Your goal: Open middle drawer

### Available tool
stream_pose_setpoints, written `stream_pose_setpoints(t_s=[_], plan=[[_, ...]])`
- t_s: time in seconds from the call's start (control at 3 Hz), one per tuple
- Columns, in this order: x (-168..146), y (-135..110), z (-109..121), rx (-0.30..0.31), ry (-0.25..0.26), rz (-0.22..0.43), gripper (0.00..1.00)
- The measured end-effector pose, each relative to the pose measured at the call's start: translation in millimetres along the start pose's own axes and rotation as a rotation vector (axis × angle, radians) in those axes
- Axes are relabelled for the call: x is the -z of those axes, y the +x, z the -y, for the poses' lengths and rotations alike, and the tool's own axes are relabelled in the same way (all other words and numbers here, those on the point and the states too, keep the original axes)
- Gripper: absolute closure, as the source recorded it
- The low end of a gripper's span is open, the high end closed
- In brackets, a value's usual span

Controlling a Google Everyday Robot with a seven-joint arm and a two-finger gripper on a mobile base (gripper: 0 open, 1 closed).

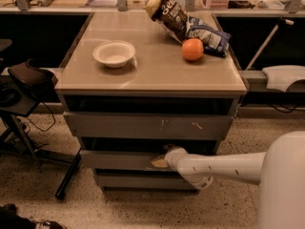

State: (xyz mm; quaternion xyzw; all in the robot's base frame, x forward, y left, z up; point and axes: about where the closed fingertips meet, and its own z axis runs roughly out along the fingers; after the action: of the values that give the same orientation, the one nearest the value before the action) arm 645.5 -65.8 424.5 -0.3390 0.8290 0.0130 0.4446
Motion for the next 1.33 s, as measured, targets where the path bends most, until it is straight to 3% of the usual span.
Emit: stream_pose_setpoints(t_s=[0.33, 0.67, 1.0, 1.33], plan=[[22, 18, -2, -0.001, 0.005, -0.020, 1.00], [26, 14, -4, -0.001, 0.005, -0.019, 1.00], [74, -7, -3, -0.035, 0.033, 0.043, 1.00], [164, 54, -13, -0.127, 0.016, -0.034, 1.00]])
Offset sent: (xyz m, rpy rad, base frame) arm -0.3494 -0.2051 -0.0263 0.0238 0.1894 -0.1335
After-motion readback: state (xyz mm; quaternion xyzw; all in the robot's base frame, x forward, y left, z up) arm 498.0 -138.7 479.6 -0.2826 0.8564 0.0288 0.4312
